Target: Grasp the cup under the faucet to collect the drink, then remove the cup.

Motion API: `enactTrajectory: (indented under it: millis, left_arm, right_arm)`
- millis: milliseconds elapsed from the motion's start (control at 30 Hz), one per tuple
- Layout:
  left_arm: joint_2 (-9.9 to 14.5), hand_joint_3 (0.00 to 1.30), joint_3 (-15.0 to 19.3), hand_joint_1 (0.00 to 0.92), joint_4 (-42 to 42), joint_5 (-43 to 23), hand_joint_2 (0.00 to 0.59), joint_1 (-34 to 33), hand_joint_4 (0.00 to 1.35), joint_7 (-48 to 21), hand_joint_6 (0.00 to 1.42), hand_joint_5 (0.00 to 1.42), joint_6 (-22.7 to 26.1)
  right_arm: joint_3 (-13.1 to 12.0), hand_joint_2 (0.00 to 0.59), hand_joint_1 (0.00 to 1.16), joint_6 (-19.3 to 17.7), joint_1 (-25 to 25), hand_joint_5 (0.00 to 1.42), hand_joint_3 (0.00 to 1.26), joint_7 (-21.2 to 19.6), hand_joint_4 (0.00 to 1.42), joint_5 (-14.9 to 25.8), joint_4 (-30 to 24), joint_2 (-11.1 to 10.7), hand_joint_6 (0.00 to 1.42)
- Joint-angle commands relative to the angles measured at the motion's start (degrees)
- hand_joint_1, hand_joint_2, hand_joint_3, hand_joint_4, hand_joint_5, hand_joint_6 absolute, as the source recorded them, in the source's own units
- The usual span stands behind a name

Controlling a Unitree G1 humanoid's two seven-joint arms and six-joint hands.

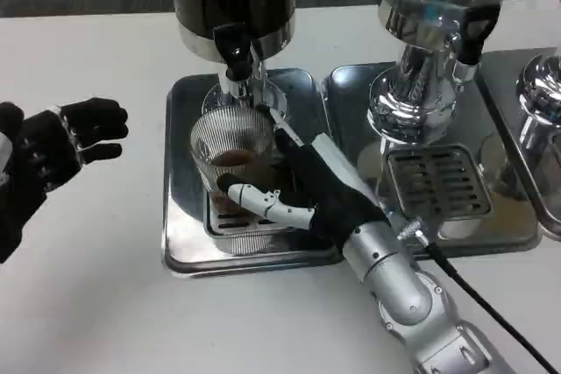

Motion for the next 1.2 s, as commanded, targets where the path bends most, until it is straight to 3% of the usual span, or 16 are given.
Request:
enactTrajectory:
  millis: [33, 433, 833, 1200]
  left_arm:
    - [0.9, 0.38, 0.1, 0.0, -0.4, 0.1, 0.141, 1.1, 0.27, 0.3, 0.26, 0.23, 0.9]
    - [1.5, 0.39, 0.1, 0.0, -0.1, 0.3, 0.148, 1.4, 0.28, 0.5, 0.27, 0.24, 1.1]
    - [1.9, 0.39, 0.0, 0.0, 0.0, 0.6, 0.15, 1.4, 0.29, 0.7, 0.3, 0.24, 1.2]
    - [2.3, 0.4, -0.1, 0.0, 0.3, 0.7, 0.149, 1.4, 0.29, 0.8, 0.31, 0.25, 1.1]
  right_arm:
    - [-0.8, 0.224, 0.52, -3.2, 0.0, 0.0, 0.0, -2.7, 0.0, 0.4, 2.6, 0.8, 0.02]
    - [-0.1, 0.231, 0.51, -7.2, -0.6, 0.0, 0.0, -6.0, 0.0, -0.9, 5.7, 1.8, 0.01]
    - [1.1, 0.224, 0.52, -6.9, -0.3, 0.07, 0.0, -10.0, 0.0, -3.9, 5.4, 2.5, 0.11]
    - [1.9, 0.218, 0.56, -6.1, -0.6, 0.21, 0.06, -11.5, 0.13, -5.1, 6.0, 3.0, 0.21]
